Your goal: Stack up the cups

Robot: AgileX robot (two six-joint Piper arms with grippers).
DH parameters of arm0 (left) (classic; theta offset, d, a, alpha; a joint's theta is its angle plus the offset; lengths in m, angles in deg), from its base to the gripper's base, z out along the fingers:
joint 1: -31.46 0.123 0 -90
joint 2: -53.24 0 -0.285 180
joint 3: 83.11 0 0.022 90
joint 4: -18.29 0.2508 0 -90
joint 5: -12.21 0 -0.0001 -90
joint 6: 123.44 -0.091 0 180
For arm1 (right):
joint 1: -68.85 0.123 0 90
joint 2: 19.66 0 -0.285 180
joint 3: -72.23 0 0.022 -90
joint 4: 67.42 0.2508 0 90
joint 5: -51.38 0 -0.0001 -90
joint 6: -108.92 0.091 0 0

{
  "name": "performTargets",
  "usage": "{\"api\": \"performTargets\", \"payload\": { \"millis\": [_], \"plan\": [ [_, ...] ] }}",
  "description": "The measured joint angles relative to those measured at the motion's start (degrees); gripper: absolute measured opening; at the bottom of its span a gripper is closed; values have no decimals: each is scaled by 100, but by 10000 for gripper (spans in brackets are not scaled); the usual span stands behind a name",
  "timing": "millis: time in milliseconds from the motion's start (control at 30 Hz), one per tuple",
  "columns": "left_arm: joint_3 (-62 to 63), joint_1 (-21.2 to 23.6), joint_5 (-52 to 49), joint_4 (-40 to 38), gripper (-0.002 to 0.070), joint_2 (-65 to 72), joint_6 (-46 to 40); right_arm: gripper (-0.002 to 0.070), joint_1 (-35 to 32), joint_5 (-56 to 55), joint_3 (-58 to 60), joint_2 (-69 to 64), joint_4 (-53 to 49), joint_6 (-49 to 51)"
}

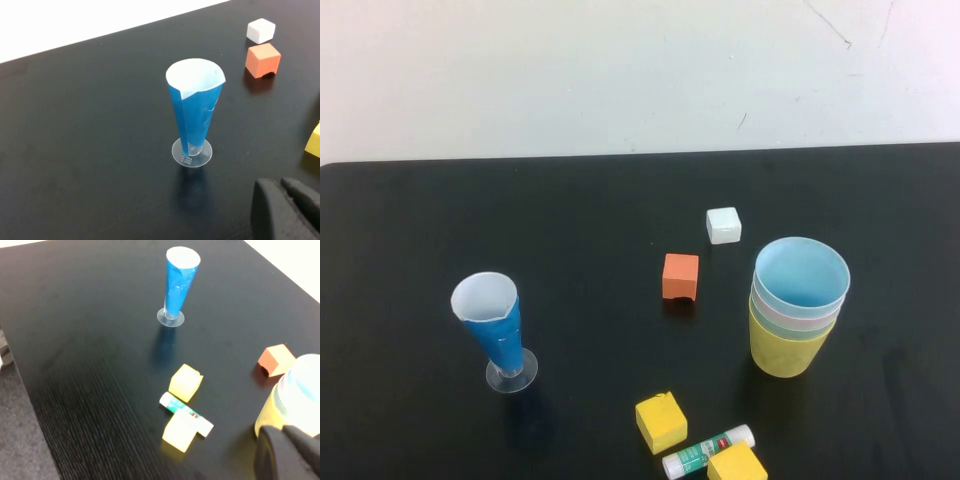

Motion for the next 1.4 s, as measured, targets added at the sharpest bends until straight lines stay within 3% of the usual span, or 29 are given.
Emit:
{"api": "performTargets", "payload": {
  "millis": [200,367,433,633,767,933,1133,1400],
  "plan": [
    [0,0,0,0,-2,0,0,-1,0,125,217,9,-1363,391],
    [0,0,0,0,-2,-8,0,-1,-94,-1586,1255,369,-3300,2175],
    [0,0,0,0,-2,-8,0,-1,-301,-2158,1782,697,-3620,2788],
    [0,0,0,0,-2,-8,0,-1,-1397,-2483,2827,2004,-3456,3056],
    [0,0,0,0,-2,-8,0,-1,-2510,-2516,3113,2823,-3022,2759],
    [0,0,-12,0,-2,-8,0,-1,-3478,-3214,3483,3168,-2766,2613],
    [0,0,-12,0,-2,-8,0,-1,-3540,-3687,4503,3299,-2439,2679],
    [0,0,-15,0,-2,-8,0,-1,-2906,-3550,4927,3299,-2737,3626]
  ]
}}
